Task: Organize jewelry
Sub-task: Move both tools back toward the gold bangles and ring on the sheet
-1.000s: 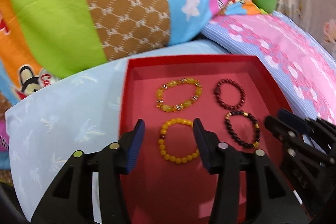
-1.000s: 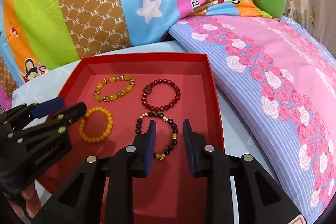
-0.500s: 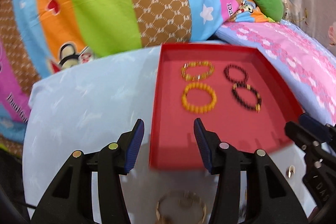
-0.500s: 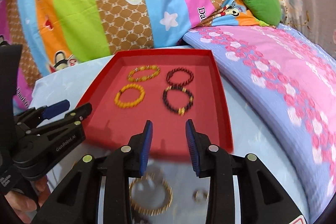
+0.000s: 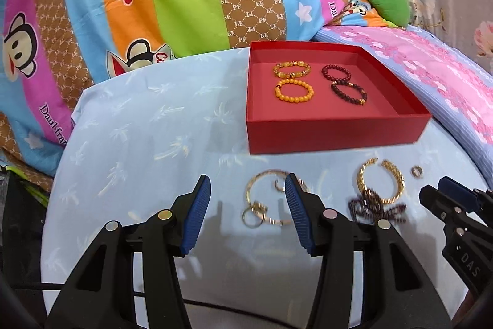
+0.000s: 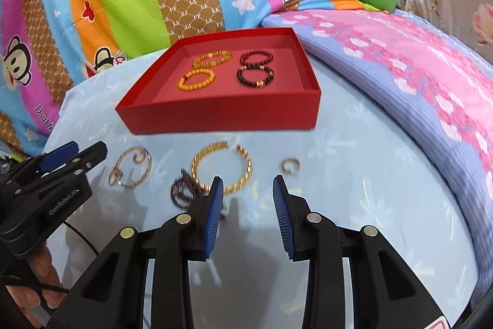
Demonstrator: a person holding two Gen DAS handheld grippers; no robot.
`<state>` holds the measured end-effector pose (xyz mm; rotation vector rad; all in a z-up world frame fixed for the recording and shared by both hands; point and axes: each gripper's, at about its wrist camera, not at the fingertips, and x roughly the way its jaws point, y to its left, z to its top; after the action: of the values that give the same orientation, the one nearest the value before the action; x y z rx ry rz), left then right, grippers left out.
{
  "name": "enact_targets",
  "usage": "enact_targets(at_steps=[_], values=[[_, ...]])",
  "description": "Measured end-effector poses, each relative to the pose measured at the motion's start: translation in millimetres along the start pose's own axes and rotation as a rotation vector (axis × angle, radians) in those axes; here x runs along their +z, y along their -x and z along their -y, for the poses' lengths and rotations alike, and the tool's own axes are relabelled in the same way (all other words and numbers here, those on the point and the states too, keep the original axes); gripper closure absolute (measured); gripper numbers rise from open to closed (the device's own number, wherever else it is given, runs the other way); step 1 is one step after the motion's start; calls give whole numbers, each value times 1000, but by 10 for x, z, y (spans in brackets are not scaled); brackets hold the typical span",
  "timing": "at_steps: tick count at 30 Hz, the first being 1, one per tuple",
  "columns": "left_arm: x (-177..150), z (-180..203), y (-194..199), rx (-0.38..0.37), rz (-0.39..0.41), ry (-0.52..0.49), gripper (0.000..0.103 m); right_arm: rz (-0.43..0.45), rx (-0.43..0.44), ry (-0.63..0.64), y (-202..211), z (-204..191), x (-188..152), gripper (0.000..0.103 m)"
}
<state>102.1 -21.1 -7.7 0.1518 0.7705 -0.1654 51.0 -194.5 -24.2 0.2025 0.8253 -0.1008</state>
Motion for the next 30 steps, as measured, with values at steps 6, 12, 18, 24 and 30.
enact_targets(at_steps=[6, 12, 18, 24, 30], values=[[-230, -25, 38, -19, -46, 17, 51, -17, 8, 6, 32, -29, -159, 65], [-248, -24, -11, -17, -52, 33, 28, -10, 11, 18, 54, -81, -177, 58], [-157, 132, -170, -32, -63, -15, 21, -5, 5, 12, 44, -64, -156, 55], [-126, 219, -338, -10, -87, -29, 21, -6, -4, 6, 14, -20, -119, 55], [-108, 128, -479, -78, -143, 29, 44, -10, -8, 5, -42, -1, -76, 55]])
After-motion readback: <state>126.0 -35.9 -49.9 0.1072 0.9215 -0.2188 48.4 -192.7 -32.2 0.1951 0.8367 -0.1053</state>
